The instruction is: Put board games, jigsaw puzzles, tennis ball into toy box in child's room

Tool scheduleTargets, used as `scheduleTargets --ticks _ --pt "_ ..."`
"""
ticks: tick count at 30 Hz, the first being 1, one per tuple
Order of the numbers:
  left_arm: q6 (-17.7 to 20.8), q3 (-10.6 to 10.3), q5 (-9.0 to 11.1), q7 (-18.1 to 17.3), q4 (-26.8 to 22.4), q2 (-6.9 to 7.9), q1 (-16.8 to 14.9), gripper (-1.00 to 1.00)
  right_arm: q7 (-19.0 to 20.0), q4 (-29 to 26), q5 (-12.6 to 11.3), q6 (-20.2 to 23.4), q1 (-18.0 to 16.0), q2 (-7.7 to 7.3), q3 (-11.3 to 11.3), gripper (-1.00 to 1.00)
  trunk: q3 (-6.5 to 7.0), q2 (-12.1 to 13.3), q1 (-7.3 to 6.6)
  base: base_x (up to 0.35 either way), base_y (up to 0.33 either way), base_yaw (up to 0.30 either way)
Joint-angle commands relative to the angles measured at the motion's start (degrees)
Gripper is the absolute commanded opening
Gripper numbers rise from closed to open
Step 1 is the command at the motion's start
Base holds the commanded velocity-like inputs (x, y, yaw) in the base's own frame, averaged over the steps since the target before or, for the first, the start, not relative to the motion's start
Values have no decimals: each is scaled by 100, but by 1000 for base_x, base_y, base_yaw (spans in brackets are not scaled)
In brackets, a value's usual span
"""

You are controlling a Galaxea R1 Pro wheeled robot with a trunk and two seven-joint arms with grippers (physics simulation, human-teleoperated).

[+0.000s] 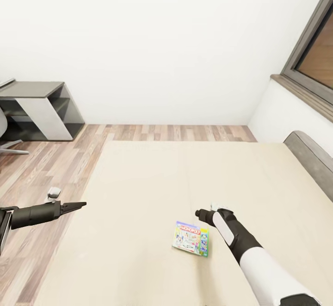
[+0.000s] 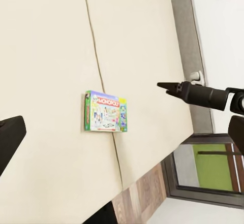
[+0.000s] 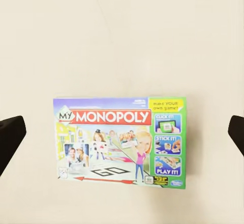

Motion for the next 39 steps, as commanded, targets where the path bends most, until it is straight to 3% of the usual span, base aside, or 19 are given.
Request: scheduleTargets --ticks 1,11,39 --pt "60 11 -61 -51 -5 -3 -6 100 -55 -9 -62 13 -31 -5 22 100 -20 -11 3 0 0 0" --pt "75 15 -64 -51 -5 5 -6 100 -55 0 -50 -30 -296 -31 19 100 -114 -11 3 0 0 0" --pt "181 36 -14 -51 -159 -9 -12 100 -55 -1 24 -270 -311 -74 34 100 -377 -11 3 0 0 0"
